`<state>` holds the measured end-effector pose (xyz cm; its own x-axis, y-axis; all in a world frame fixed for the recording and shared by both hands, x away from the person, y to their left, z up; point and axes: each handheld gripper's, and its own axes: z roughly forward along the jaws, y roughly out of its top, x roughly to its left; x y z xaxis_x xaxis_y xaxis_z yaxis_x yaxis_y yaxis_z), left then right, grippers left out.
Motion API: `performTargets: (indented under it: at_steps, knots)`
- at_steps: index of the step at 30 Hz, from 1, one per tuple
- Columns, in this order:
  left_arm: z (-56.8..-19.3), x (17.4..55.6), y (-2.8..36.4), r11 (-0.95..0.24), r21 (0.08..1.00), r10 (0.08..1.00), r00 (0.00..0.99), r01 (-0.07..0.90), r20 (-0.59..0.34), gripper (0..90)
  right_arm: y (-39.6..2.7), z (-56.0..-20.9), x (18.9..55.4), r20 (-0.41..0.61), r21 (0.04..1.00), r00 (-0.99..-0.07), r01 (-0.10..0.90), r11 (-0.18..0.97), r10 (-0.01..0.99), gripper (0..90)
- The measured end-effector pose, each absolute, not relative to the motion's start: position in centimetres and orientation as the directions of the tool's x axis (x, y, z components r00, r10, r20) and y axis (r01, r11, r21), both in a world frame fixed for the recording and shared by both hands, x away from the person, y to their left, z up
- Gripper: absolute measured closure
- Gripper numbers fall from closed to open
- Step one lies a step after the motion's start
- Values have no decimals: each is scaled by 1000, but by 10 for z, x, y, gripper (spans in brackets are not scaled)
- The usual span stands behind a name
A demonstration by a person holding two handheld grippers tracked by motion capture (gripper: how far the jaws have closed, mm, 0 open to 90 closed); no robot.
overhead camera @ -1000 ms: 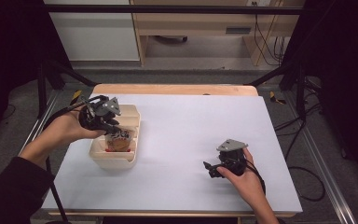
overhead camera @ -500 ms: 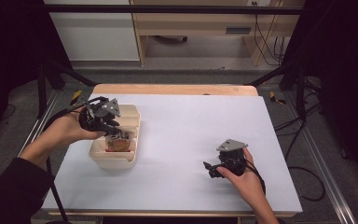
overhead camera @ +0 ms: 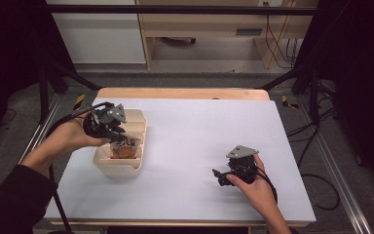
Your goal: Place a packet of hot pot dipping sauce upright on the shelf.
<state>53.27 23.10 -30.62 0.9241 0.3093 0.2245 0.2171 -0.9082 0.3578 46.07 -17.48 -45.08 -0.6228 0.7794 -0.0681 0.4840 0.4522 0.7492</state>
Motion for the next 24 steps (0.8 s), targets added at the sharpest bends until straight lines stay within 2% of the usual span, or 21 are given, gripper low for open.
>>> performTargets:
  at_steps: [24]
  knots:
    - [-311,534,240,-907,351,317,925,231,208,727,-175,-452,461,-69,746,-627,484,457,776,51]
